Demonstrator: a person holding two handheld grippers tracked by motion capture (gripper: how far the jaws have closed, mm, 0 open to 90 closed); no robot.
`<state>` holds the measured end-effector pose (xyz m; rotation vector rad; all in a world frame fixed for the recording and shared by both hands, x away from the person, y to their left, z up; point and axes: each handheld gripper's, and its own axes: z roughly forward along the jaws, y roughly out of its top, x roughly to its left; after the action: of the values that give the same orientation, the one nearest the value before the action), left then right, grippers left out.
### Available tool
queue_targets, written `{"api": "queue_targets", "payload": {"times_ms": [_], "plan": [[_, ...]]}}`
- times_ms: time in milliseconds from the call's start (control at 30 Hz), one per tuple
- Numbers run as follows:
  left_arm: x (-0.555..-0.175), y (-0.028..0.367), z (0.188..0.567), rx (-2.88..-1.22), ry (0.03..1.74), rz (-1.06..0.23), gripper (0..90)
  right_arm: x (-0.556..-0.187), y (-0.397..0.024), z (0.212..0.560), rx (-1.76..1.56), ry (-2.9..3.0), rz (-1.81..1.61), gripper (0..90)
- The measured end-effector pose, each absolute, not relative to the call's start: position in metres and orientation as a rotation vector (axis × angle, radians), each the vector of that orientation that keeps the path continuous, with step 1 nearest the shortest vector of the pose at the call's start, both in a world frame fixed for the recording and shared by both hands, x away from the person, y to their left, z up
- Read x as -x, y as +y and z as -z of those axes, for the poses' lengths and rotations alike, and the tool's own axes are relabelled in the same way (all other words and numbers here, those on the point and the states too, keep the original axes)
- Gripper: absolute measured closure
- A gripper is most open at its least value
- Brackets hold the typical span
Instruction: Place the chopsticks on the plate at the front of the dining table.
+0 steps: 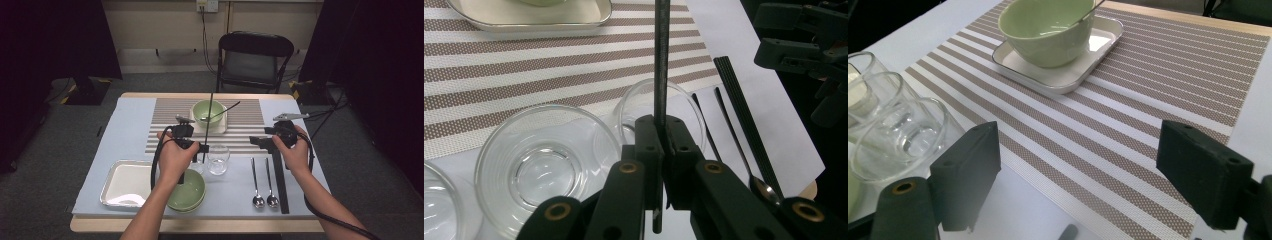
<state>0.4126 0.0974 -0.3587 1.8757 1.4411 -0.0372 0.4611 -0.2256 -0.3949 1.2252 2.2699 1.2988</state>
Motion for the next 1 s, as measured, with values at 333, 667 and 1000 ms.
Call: {"api": "queue_targets", "payload": {"times_ms": [333,667,1000], "plan": [[-0.413,0.102,0.357,-1.869,1.453,0.038,87.0,-0.459,-0.233,0.400,-1.234,2.276,-1.290,17.5],[-0.414,0.107,0.355,-1.863,1.467,0.031,87.0,-0.457,-0.241,0.405,-1.247,2.274,-1.275,17.6],[-0.416,0.112,0.353,-1.857,1.479,0.026,87.0,-0.457,-0.250,0.410,-1.264,2.268,-1.271,17.8]]}}
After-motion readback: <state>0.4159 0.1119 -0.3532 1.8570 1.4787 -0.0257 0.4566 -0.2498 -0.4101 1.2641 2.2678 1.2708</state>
